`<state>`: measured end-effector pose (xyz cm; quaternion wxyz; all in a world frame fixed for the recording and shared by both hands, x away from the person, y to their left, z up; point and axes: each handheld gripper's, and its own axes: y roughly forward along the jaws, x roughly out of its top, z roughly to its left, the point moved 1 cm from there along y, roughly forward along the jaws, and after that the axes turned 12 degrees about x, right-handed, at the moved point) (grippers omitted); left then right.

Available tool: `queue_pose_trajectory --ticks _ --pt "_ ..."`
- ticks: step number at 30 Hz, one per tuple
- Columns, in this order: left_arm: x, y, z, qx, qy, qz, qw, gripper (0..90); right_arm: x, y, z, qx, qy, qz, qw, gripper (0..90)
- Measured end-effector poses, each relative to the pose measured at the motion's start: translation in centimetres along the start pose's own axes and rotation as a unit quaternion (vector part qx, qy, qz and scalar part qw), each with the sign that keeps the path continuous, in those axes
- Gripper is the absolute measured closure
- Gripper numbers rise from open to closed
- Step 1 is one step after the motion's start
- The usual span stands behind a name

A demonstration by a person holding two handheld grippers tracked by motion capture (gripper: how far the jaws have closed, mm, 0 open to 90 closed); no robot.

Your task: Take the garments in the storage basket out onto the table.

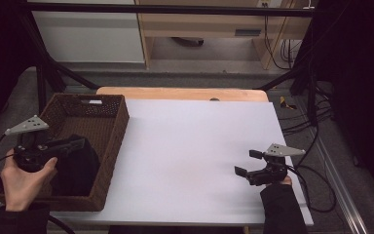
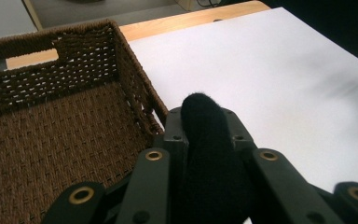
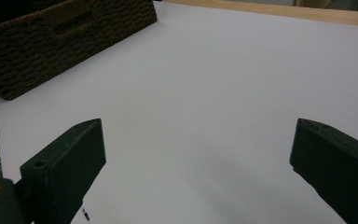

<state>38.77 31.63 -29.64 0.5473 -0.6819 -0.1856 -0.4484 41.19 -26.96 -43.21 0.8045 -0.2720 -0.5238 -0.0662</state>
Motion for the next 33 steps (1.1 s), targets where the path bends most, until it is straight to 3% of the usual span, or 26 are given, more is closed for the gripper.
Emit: queue_pose_trajectory --ticks 10,19,33 --pt "1.8 -0.6 0.7 -0.017 0.001 -0.001 0.9999 75.2 0.0 0.0 0.0 0.0 -0.001 -0.002 1.0 3.7" --pt "3.4 -1.1 1.6 -0.006 0.002 0.001 1.0 75.3 0.0 0.0 0.0 0.0 0.0 -0.001 1.0 3.7" --pt "5.7 -1.5 1.7 -0.004 0.021 0.002 0.9998 75.4 0.0 0.0 0.0 -0.001 -0.001 -0.001 1.0 3.7"
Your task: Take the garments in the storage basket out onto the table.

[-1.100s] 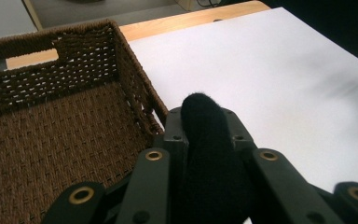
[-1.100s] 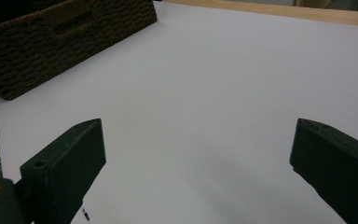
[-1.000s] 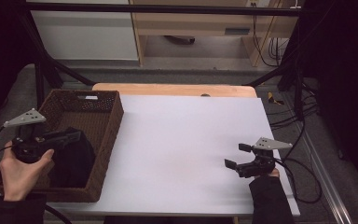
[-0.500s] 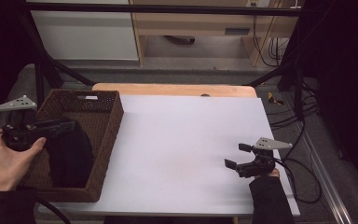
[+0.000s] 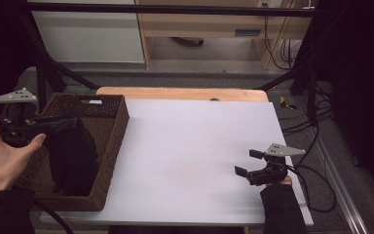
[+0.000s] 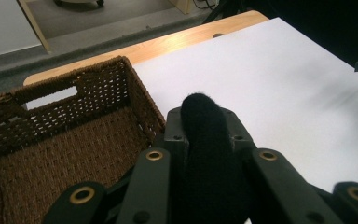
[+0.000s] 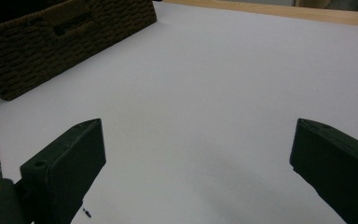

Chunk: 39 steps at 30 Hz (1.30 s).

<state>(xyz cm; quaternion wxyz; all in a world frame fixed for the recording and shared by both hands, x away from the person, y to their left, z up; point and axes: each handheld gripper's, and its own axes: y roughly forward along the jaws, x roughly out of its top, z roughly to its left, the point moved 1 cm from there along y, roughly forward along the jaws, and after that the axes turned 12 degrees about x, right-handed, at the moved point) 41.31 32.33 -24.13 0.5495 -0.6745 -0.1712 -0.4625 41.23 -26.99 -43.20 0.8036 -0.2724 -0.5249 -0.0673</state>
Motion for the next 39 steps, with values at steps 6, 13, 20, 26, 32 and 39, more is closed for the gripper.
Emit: queue_pose_trajectory --ticks 6,13,20,26,32,39 --pt "1.1 -0.5 0.2 0.002 0.0 -0.009 1.0 75.6 0.0 0.0 0.0 0.0 -0.001 0.0 1.0 3.7" --pt "2.5 -0.9 0.1 0.012 0.01 -0.012 0.9998 75.8 0.0 0.0 0.0 0.0 0.0 0.0 1.0 3.7" --pt "3.7 -1.1 0.3 0.016 0.014 -0.017 0.9996 75.8 0.0 0.0 0.0 0.0 0.0 0.0 1.0 3.7" --pt "4.7 -1.5 0.4 0.014 0.014 -0.026 0.9994 75.9 0.0 0.0 0.0 0.0 0.0 0.0 1.0 3.7" --pt "5.5 -2.1 0.4 0.008 0.013 -0.042 0.999 75.9 0.0 -0.1 0.0 0.0 -0.001 -0.001 1.0 3.7" --pt "6.1 -2.5 0.4 0.01 0.013 -0.047 0.9987 75.9 0.0 0.0 0.0 0.0 0.0 0.0 1.0 3.7"
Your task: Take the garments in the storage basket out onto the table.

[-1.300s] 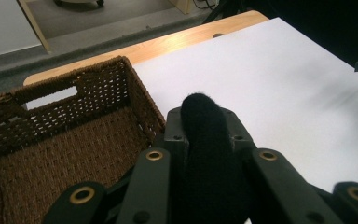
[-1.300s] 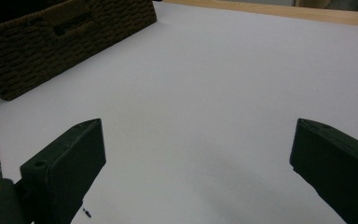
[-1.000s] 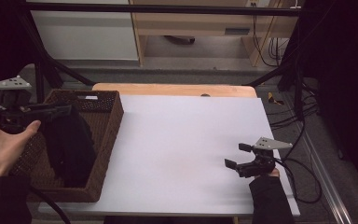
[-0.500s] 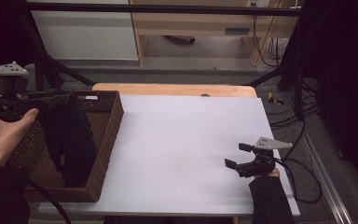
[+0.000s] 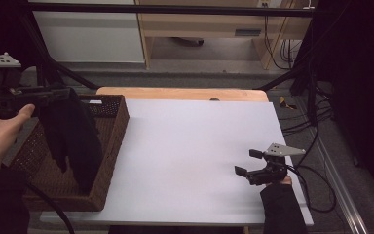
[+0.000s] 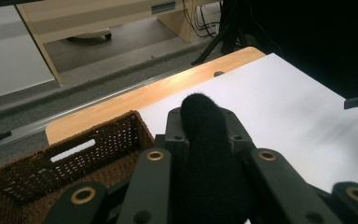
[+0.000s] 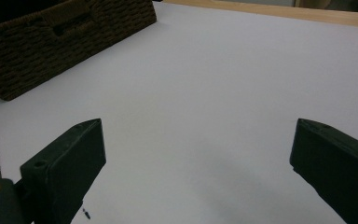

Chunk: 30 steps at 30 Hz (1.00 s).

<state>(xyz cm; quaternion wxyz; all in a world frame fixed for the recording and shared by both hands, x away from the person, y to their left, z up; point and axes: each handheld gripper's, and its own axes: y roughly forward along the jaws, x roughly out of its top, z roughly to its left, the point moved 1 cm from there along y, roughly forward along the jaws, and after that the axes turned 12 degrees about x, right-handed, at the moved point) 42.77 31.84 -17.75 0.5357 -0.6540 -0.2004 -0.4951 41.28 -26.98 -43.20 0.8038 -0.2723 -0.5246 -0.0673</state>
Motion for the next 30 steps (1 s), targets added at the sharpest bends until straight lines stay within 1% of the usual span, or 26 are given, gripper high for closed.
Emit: queue_pose_trajectory --ticks 6,8,10,11,13,20,25,30 --pt "0.4 0.0 -0.1 -0.008 0.001 -0.002 1.0 75.8 0.0 0.0 0.0 -0.001 -0.001 0.0 1.0 3.7" --pt "0.7 -0.1 -0.2 -0.005 0.008 -0.003 1.0 75.9 0.0 0.0 0.0 -0.001 -0.001 0.001 1.0 3.7" --pt "0.9 -0.1 -0.5 -0.01 0.007 -0.002 0.9999 75.9 0.0 0.0 0.0 -0.001 -0.001 0.002 1.0 3.7" --pt "1.1 -0.1 -0.6 -0.009 0.011 -0.004 0.9999 75.9 0.0 0.0 0.0 -0.001 0.0 0.002 1.0 3.7" --pt "1.3 -0.1 -0.9 -0.014 0.012 -0.004 0.9998 75.9 0.0 0.0 0.0 -0.001 -0.001 0.002 1.0 3.7" --pt "2.3 -0.1 -2.1 -0.024 0.02 -0.015 0.9994 75.9 0.0 0.0 0.0 0.0 -0.001 0.001 1.0 3.7" --pt "3.0 -0.2 -2.6 -0.025 0.024 -0.018 0.9992 75.9 0.0 0.0 0.0 0.0 -0.002 0.001 1.0 3.7" --pt "3.6 -0.1 -3.1 -0.029 0.023 -0.026 0.999 75.9 0.0 0.0 0.0 -0.001 -0.002 0.001 1.0 3.7"
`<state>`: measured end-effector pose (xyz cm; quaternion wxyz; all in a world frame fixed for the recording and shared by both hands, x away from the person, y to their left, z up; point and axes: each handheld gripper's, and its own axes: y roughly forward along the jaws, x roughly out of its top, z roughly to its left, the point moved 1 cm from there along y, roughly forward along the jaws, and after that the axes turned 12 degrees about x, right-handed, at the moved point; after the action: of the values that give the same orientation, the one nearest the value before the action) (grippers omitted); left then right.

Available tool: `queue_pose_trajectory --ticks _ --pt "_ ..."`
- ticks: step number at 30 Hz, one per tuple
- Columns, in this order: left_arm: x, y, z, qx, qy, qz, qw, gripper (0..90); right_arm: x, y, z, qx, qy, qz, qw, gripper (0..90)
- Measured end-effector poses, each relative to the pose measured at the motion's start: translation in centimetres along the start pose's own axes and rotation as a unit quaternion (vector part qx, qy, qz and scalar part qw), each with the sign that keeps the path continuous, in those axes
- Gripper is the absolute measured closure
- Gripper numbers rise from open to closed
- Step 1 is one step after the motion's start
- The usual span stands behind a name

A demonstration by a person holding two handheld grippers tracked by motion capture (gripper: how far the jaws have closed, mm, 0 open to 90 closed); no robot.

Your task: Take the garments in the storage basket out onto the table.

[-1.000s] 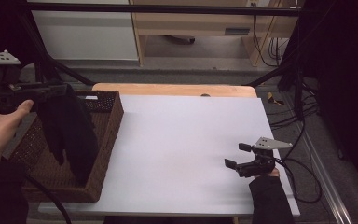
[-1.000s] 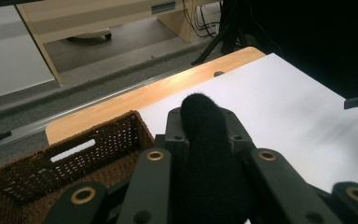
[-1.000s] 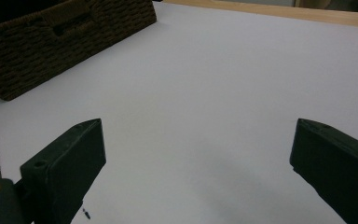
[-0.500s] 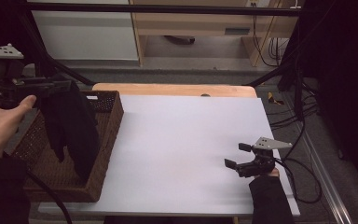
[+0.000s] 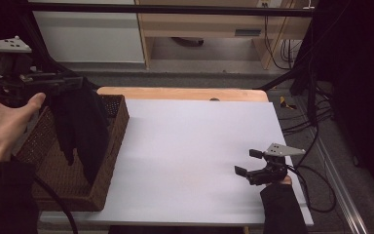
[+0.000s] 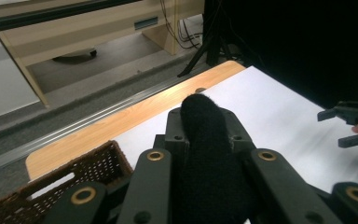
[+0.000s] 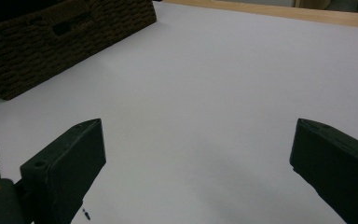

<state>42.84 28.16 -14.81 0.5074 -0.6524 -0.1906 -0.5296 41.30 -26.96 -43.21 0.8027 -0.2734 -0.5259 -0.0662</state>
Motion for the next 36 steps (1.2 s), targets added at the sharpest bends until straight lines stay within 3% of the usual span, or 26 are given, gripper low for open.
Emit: queue_pose_trajectory --ticks 20,36 --pt "2.4 1.3 -2.3 -0.021 0.004 -0.014 0.9997 76.0 0.0 0.0 0.0 0.001 -0.001 0.0 1.0 3.7" --pt "4.2 2.5 -5.2 -0.048 0.012 -0.027 0.9984 76.2 0.0 0.0 0.0 0.0 -0.001 0.0 1.0 3.7"
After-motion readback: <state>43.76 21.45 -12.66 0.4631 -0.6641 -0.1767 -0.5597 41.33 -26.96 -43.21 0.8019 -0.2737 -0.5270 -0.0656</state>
